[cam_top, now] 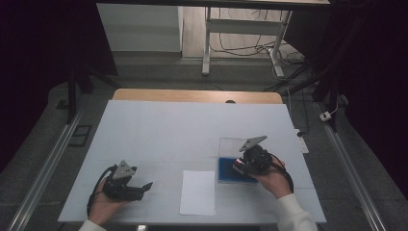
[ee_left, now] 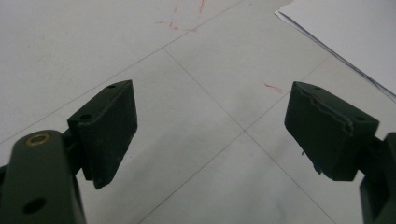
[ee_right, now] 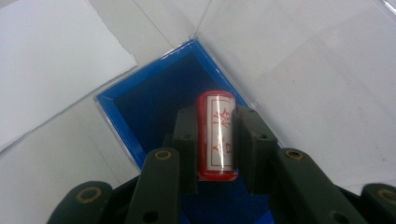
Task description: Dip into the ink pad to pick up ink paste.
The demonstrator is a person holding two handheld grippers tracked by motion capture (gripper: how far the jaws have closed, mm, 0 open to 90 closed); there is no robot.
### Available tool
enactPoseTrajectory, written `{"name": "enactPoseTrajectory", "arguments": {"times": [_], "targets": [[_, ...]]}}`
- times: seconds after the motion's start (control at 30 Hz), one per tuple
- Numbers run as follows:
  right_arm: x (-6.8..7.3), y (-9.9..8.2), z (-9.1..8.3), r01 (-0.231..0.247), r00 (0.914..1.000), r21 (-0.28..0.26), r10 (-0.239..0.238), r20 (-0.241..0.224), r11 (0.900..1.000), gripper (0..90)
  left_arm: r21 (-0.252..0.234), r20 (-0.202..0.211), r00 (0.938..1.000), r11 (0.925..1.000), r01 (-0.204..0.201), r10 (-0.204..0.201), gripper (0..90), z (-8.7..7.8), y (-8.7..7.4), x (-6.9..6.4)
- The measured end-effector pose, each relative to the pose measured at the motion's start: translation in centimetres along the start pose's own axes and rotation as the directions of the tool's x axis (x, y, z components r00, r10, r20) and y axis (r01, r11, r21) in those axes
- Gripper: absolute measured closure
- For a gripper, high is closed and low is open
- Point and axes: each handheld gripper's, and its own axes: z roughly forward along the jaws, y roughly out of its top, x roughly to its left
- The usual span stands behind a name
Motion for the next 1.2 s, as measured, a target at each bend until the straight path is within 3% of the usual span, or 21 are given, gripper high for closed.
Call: {"name": "enactPoseTrajectory", "arguments": {"times": [0.77, 1.03, 1.2], "targets": [[-0.1, -0.1, -0.2, 0.005, 1.0000, -0.020, -0.005, -0.008, 0.9998, 71.0, 0.000, -0.002, 1.0000, 1.0000, 0.003, -0.003, 17.5, 0.0, 0.0, 0.1], [-0.8, -0.4, -1.7, -0.036, 0.9990, -0.119, 0.033, -0.030, 0.9922, 70.8, 0.000, 0.003, 1.0000, 1.0000, 0.002, -0.002, 17.6, -0.1, -0.1, 0.2], [-0.2, -0.2, -2.8, -0.004, 0.9986, -0.143, -0.004, -0.053, 0.9898, 70.7, -0.003, 0.003, 1.0000, 1.0000, 0.000, 0.000, 17.6, -0.2, -0.1, 0.1]]}}
